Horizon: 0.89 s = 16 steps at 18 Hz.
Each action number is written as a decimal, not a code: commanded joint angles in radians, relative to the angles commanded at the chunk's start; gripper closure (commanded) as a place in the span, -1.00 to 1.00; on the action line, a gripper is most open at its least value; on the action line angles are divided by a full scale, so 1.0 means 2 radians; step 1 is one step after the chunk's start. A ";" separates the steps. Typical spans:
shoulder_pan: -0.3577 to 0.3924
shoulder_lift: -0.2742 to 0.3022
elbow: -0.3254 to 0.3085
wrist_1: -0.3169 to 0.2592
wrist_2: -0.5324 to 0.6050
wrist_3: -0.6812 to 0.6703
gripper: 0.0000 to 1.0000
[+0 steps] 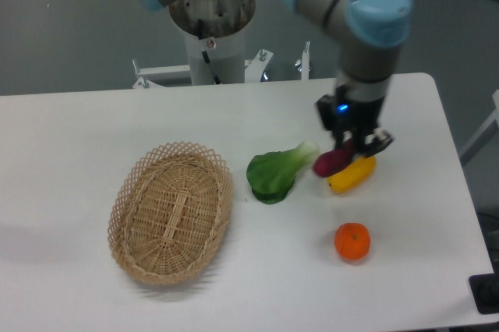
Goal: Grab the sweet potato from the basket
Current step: 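Lift the held sweet potato out of the basket and carry it aside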
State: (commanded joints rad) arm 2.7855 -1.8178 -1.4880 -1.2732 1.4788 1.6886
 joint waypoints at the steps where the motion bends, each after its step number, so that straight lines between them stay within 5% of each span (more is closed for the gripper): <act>1: 0.008 0.000 0.000 -0.005 0.000 0.013 0.57; 16: 0.015 0.002 -0.001 -0.011 -0.001 0.028 0.57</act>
State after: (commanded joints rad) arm 2.8164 -1.8132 -1.4895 -1.2947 1.4772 1.7441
